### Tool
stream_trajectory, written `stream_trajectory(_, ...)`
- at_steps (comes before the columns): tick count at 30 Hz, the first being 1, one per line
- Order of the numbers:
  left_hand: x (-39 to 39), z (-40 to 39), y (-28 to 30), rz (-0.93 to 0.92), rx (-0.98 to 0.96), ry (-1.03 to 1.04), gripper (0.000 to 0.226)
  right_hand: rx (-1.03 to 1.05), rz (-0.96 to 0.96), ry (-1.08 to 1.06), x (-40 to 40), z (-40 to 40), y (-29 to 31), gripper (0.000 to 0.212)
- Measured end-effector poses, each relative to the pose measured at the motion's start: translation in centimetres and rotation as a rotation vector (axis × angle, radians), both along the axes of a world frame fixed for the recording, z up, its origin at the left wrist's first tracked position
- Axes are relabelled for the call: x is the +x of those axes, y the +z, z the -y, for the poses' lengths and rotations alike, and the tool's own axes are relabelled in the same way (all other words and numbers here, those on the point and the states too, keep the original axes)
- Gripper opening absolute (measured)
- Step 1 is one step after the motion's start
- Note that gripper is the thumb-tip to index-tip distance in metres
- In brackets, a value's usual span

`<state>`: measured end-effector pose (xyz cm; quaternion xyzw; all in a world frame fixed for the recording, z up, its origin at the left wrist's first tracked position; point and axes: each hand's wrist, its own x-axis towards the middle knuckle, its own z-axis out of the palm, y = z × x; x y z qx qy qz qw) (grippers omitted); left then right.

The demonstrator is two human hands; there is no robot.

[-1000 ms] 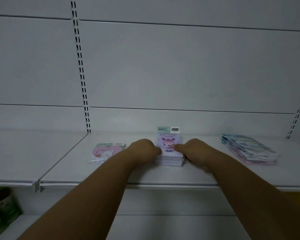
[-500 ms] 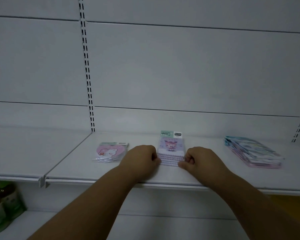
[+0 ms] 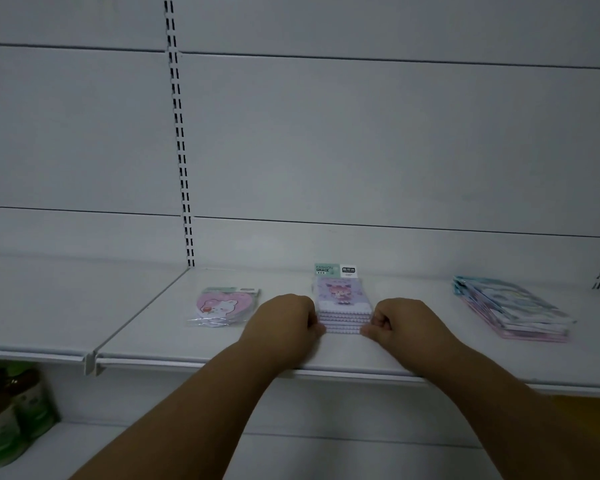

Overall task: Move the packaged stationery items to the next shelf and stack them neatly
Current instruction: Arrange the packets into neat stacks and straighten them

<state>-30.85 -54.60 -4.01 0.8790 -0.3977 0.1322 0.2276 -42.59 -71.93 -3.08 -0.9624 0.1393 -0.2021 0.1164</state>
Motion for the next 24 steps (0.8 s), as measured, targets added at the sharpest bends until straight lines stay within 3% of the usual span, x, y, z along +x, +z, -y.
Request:
stream_trajectory(9,-0.1,0.0,0.3,0.008,0.055,0.011,0.025,0.034,-0.011,0.004,-0.6,-0.3,0.3,0.025)
stream_trajectory(13,0.1,0.0,0.7,-0.020,0.018,0.029,0.030,0.085,0.087,-0.006,-1.0,-0.1,0.4,0.028)
stream_trajectory(24,0.2,0.1,0.1,0.016,0.031,0.006,0.019,0.098,0.058,0.040,-0.8,0.1,0.1,0.016)
